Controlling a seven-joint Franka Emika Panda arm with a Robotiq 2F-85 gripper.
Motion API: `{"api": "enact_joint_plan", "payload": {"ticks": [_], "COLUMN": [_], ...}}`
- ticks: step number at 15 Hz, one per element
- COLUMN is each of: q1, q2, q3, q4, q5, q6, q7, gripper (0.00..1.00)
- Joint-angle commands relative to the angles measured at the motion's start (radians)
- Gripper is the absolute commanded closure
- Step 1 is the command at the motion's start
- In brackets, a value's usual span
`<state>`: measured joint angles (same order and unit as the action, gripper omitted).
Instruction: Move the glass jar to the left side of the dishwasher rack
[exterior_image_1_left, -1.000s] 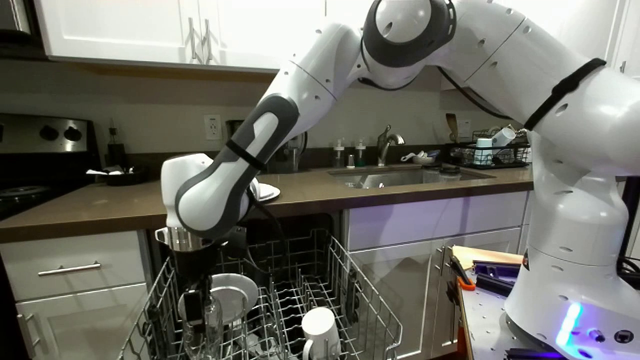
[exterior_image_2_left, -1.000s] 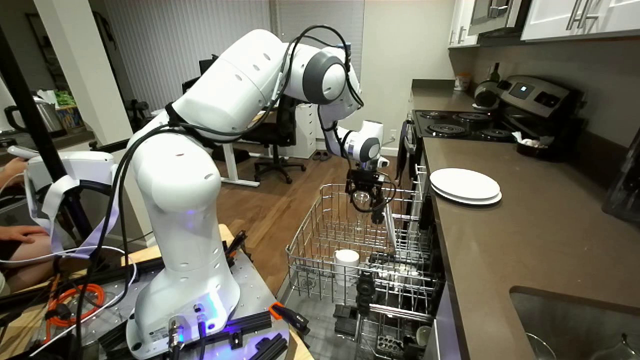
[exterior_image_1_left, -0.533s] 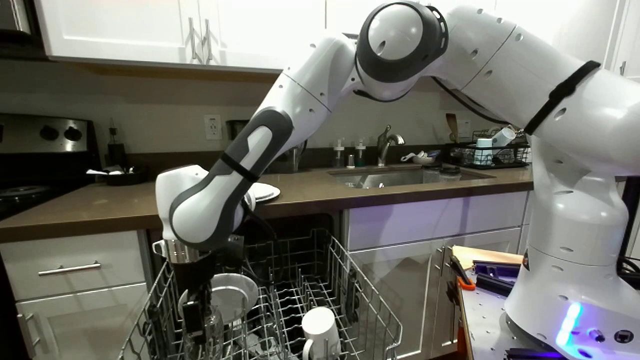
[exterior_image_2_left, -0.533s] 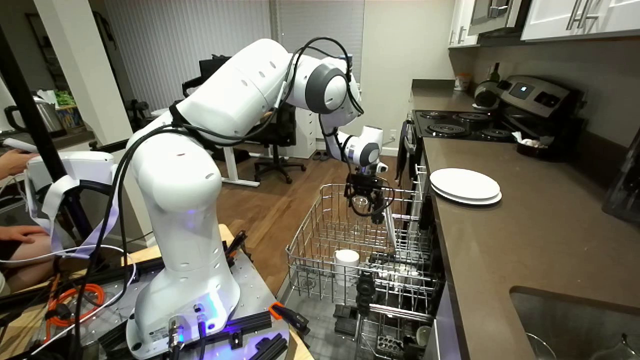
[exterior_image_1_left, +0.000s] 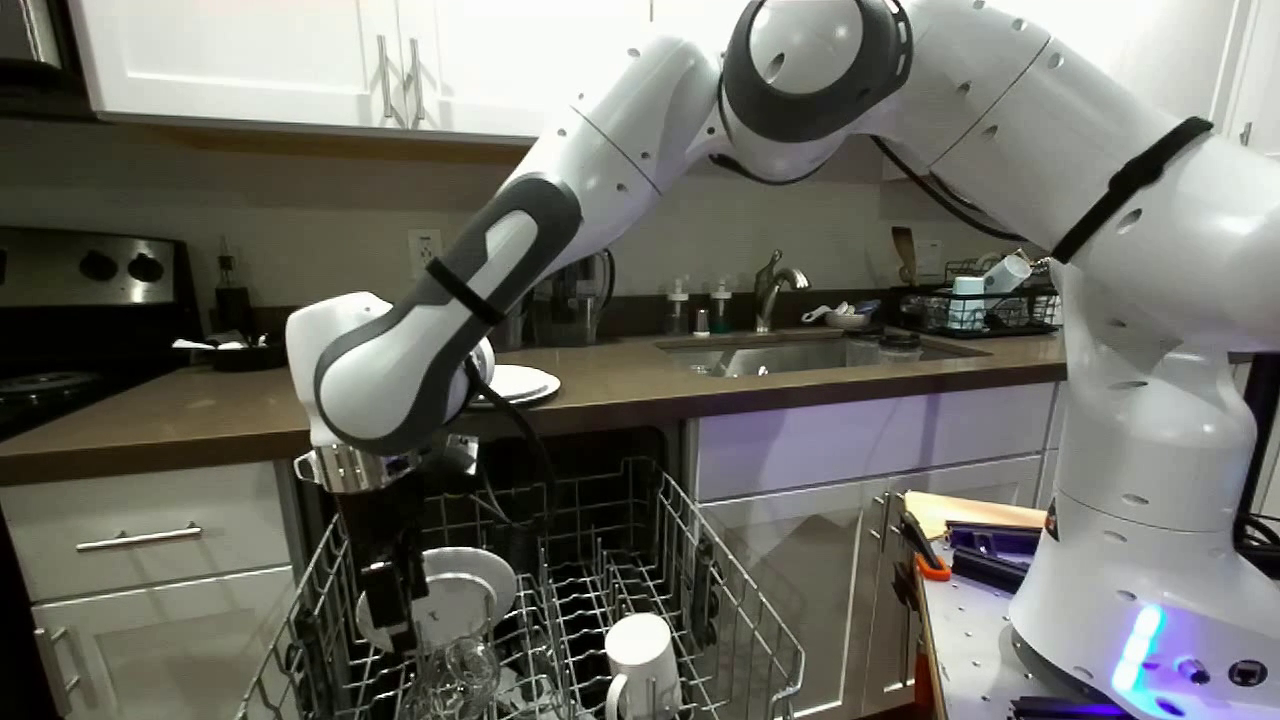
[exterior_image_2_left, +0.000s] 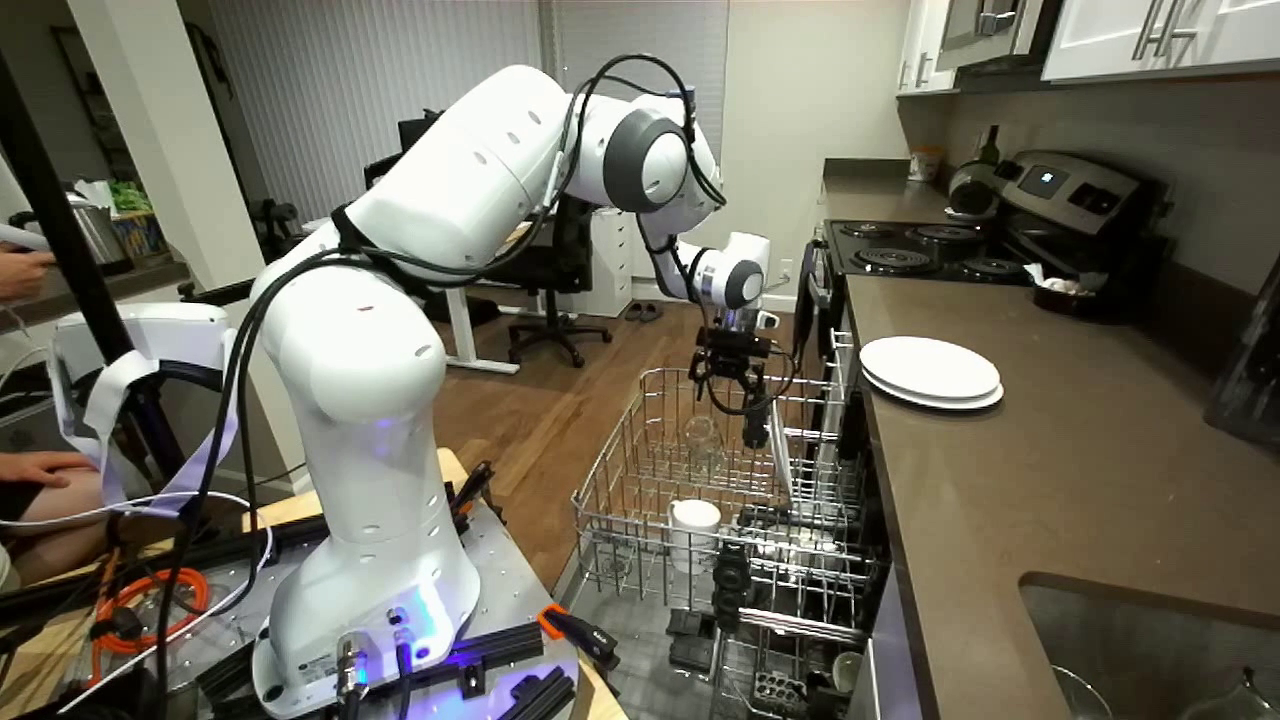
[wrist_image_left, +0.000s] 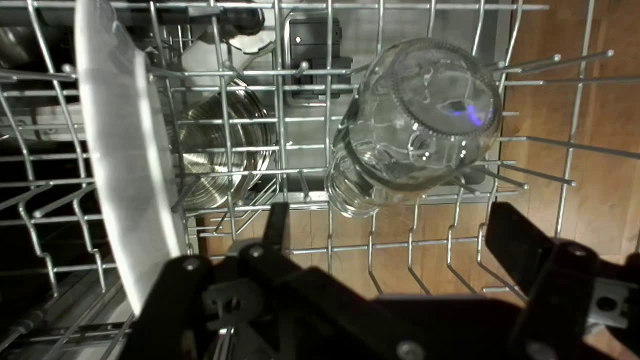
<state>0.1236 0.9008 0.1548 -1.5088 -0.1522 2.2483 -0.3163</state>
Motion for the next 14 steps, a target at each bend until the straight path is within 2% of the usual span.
{"api": "enact_joint_plan", "payload": {"ticks": [1,10,11,12,14], "q1": [0.010,-0.002,-0.004,0.002,0.002], "q2": [-0.124,-0.320,-0.328,-0.275,-0.293], "q3": [-0.015,-0.003,0.002,-0.004,-0.003], "q4": [-0.089,-0.273,-0.283,-0.221,-0.247], "q5": [-0.022,-0.014,-0.010,-0.007,-0.007], "q6": [-0.017,-0.015,-0.029,-0.011,-0.013], "q7": [0.005,-0.006,-0.016,0.000,0.000], "gripper": [0.00,0.00,0.00,0.00,0.00]}}
